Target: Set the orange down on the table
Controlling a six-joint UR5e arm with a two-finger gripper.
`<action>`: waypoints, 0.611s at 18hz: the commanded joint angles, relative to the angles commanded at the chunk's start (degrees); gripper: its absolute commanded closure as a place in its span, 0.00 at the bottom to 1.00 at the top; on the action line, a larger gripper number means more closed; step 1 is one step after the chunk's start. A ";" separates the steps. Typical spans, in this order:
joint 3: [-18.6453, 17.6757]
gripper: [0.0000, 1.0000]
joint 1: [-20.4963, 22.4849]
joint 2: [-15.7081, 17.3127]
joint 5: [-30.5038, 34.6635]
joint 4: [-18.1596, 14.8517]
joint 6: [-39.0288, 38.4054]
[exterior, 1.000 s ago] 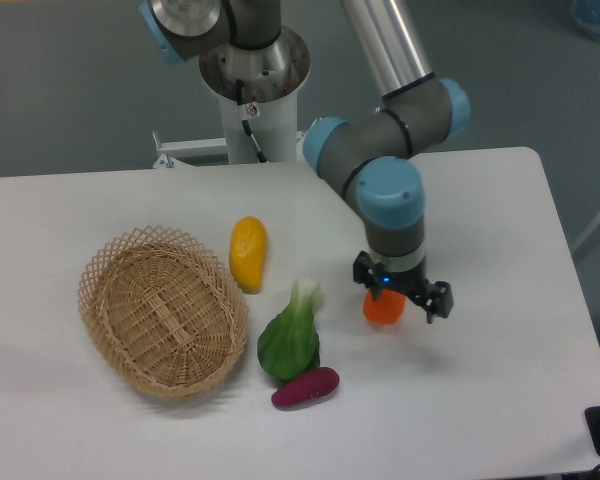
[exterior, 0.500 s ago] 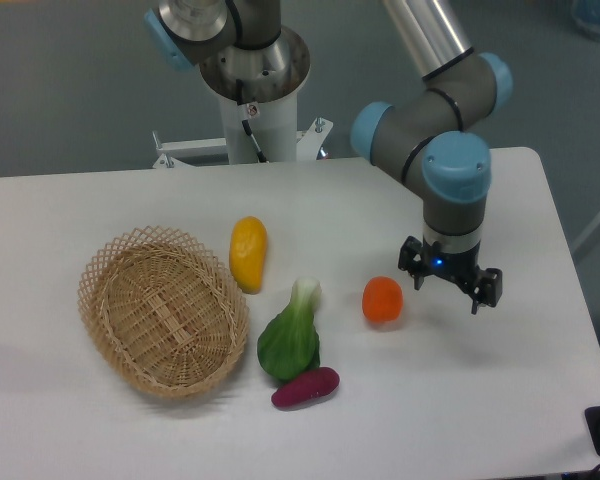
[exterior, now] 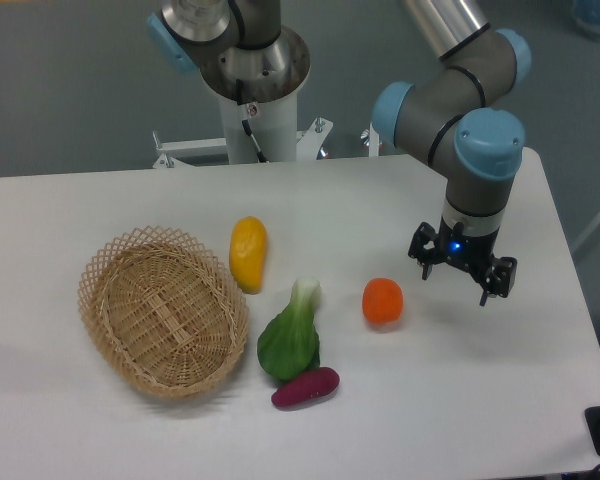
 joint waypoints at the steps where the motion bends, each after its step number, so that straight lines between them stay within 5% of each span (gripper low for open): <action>1: 0.17 0.00 0.09 0.17 0.00 0.00 0.09; 4: 0.09 0.00 0.52 0.44 0.26 -0.52 2.10; 8: 2.54 0.00 1.67 1.05 0.09 -6.67 4.92; 11: 3.34 0.00 1.32 1.14 0.17 -7.56 5.54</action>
